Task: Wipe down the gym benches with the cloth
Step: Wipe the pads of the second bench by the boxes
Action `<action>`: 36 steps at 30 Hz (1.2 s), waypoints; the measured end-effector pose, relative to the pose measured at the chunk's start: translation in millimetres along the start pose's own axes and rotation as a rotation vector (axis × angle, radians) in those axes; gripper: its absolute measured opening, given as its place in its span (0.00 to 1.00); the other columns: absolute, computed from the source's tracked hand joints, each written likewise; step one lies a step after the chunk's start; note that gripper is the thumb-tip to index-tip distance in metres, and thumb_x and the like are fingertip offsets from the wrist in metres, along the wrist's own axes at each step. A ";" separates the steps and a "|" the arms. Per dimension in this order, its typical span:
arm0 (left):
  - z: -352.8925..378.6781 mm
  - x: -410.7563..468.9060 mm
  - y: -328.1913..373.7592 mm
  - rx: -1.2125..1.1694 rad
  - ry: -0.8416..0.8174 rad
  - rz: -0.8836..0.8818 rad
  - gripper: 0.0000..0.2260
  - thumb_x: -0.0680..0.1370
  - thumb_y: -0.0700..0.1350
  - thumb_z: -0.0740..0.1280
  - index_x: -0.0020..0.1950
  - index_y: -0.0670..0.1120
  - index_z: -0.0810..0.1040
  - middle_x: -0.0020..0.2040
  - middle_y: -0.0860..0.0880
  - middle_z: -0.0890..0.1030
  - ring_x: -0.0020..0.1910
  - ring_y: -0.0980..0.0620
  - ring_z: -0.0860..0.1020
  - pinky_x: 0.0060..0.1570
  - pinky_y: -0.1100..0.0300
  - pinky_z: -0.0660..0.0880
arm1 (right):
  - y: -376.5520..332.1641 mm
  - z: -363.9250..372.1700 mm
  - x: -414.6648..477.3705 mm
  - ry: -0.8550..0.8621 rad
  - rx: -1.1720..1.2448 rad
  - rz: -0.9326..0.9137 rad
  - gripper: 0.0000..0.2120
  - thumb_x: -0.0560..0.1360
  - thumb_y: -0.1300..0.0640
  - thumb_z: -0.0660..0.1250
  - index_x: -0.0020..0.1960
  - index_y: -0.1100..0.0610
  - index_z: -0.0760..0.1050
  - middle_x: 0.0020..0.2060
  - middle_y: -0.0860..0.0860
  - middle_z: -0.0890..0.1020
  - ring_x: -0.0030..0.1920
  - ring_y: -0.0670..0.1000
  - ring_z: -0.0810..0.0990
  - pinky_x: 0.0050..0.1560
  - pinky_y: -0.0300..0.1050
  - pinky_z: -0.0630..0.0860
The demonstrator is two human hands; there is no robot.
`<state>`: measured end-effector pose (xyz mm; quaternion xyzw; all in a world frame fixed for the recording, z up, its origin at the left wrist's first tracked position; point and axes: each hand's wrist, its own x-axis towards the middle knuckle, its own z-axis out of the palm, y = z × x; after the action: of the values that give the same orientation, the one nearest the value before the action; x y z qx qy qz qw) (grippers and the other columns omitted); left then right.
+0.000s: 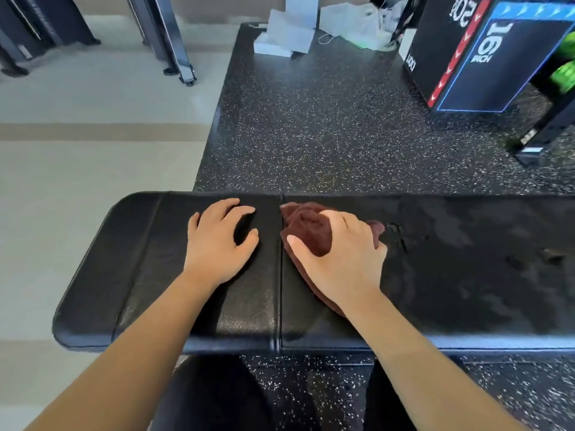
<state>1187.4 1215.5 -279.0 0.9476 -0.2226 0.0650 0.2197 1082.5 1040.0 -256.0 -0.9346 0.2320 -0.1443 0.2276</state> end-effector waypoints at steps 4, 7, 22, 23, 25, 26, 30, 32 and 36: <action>-0.9 1.6 1.5 -0.018 0.014 -0.008 0.19 0.71 0.57 0.61 0.60 0.56 0.75 0.66 0.53 0.71 0.67 0.52 0.66 0.67 0.41 0.56 | -7.9 9.1 16.5 -0.005 -0.060 0.028 0.32 0.64 0.24 0.61 0.61 0.43 0.71 0.60 0.43 0.74 0.63 0.51 0.70 0.59 0.58 0.67; 1.4 1.4 -4.4 -0.030 0.006 0.018 0.19 0.72 0.57 0.61 0.61 0.55 0.74 0.67 0.52 0.71 0.68 0.51 0.66 0.68 0.40 0.55 | -13.4 15.6 29.6 0.015 -0.061 0.032 0.28 0.67 0.27 0.62 0.59 0.43 0.72 0.59 0.44 0.75 0.61 0.51 0.72 0.57 0.57 0.67; 13.5 48.0 -11.2 -0.017 0.040 -0.036 0.15 0.75 0.53 0.63 0.60 0.51 0.75 0.62 0.50 0.75 0.64 0.47 0.70 0.69 0.43 0.56 | -37.0 32.3 85.0 -0.046 -0.007 -0.021 0.19 0.72 0.32 0.60 0.54 0.43 0.74 0.50 0.45 0.79 0.54 0.52 0.76 0.57 0.53 0.71; 13.9 47.7 -11.3 -0.015 0.040 -0.030 0.15 0.75 0.53 0.63 0.59 0.51 0.75 0.62 0.50 0.75 0.63 0.46 0.70 0.68 0.43 0.56 | -35.8 31.7 86.8 -0.054 -0.007 -0.029 0.19 0.72 0.32 0.60 0.54 0.43 0.73 0.50 0.45 0.79 0.54 0.52 0.76 0.57 0.53 0.71; 14.3 46.2 -13.9 -0.025 0.043 -0.012 0.15 0.75 0.53 0.62 0.59 0.51 0.75 0.61 0.49 0.76 0.63 0.46 0.71 0.68 0.42 0.57 | -31.2 29.1 90.4 -0.083 -0.022 -0.054 0.18 0.72 0.32 0.59 0.53 0.44 0.73 0.50 0.46 0.79 0.53 0.53 0.76 0.55 0.53 0.72; 13.8 45.9 -15.2 -0.031 0.042 -0.005 0.15 0.75 0.54 0.62 0.59 0.51 0.76 0.61 0.49 0.76 0.62 0.46 0.71 0.68 0.42 0.58 | -27.5 26.9 92.8 -0.097 -0.033 -0.063 0.18 0.73 0.32 0.59 0.53 0.44 0.73 0.50 0.46 0.79 0.53 0.53 0.76 0.55 0.53 0.72; 10.8 46.4 -14.2 -0.037 0.016 -0.019 0.15 0.75 0.53 0.62 0.59 0.52 0.75 0.61 0.50 0.76 0.62 0.47 0.71 0.69 0.45 0.58 | -1.3 12.8 101.2 -0.069 -0.070 -0.009 0.19 0.73 0.33 0.58 0.54 0.45 0.73 0.51 0.48 0.80 0.54 0.56 0.77 0.54 0.53 0.72; 9.5 47.2 -12.1 -0.036 0.012 -0.033 0.14 0.74 0.53 0.63 0.59 0.52 0.75 0.61 0.51 0.76 0.62 0.48 0.71 0.69 0.46 0.58 | 10.7 6.7 99.1 -0.039 -0.081 0.021 0.19 0.74 0.33 0.58 0.55 0.45 0.73 0.52 0.49 0.80 0.54 0.57 0.76 0.54 0.53 0.71; 6.5 44.9 -9.9 -0.046 0.003 -0.033 0.14 0.74 0.53 0.63 0.59 0.52 0.76 0.60 0.51 0.76 0.62 0.47 0.72 0.68 0.45 0.58 | 11.5 -3.0 73.0 -0.044 -0.074 -0.019 0.17 0.75 0.36 0.58 0.57 0.45 0.72 0.52 0.48 0.78 0.55 0.55 0.74 0.52 0.53 0.70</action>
<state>1232.1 1202.9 -278.8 0.9457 -0.2083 0.0575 0.2428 1139.2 993.4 -247.1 -0.9475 0.2231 -0.1171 0.1966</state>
